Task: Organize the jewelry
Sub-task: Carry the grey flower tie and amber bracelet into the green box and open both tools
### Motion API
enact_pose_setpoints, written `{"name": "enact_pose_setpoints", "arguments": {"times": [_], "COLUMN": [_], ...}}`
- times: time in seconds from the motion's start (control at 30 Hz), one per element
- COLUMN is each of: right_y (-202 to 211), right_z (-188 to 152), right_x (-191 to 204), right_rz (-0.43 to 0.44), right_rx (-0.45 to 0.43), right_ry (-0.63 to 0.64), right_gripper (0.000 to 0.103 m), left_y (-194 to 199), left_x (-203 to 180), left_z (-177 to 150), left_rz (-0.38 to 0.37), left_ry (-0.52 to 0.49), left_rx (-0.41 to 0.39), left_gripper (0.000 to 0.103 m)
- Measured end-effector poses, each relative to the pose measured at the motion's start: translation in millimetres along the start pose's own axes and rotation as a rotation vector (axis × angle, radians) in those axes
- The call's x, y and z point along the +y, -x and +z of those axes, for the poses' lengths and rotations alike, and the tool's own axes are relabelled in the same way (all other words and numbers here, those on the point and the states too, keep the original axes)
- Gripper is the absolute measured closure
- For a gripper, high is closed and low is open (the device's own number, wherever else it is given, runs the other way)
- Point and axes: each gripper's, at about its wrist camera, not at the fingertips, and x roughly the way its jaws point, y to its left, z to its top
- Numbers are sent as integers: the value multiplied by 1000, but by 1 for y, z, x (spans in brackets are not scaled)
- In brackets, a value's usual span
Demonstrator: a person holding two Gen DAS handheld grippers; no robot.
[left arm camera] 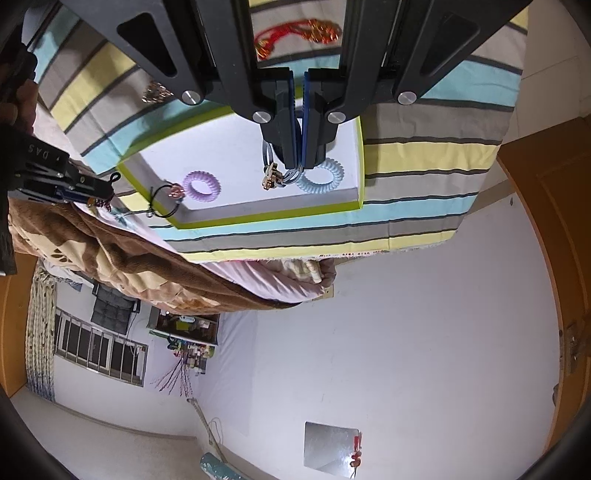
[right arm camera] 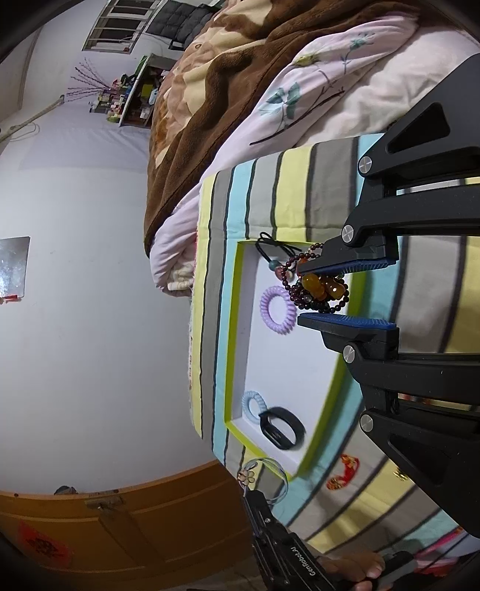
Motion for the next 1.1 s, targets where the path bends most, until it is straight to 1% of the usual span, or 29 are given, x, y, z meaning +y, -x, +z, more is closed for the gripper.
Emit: {"name": "enact_pose_setpoints", "arguments": {"times": [0.23, 0.4, 0.6, 0.67, 0.77, 0.8, 0.97, 1.0, 1.03, 1.1], "right_y": [-31, -52, -70, -74, -77, -77, -71, -69, -66, -63], "right_z": [4, 2, -2, -3, -4, -3, -2, -1, -1, 0], "right_x": [-2, -5, -5, -5, -5, -6, -6, -6, -6, -6], "right_rz": [-2, -7, -4, -4, -5, -7, 0, 2, 4, 7], "right_rx": [45, 95, 149, 167, 172, 170, 146, 139, 130, 116], "right_ry": [9, 7, 4, 2, 7, 7, -5, -7, -8, -11], "right_gripper": [83, 82, 82, 82, 82, 81, 68, 62, 60, 60], "left_y": [-33, -50, -63, -65, -67, -66, -59, -58, -55, -50], "left_x": [14, 20, 21, 21, 21, 22, 23, 23, 23, 23], "left_z": [-2, -4, -7, -8, -9, -8, -7, -6, -6, -5], "left_rz": [17, 26, 24, 33, 42, 45, 45, 43, 39, 31], "left_ry": [24, 28, 22, 14, 10, 10, 17, 18, 20, 25], "left_rx": [51, 85, 118, 123, 127, 126, 102, 97, 91, 80], "left_gripper": [101, 101, 101, 101, 100, 100, 99, 98, 98, 98]}}
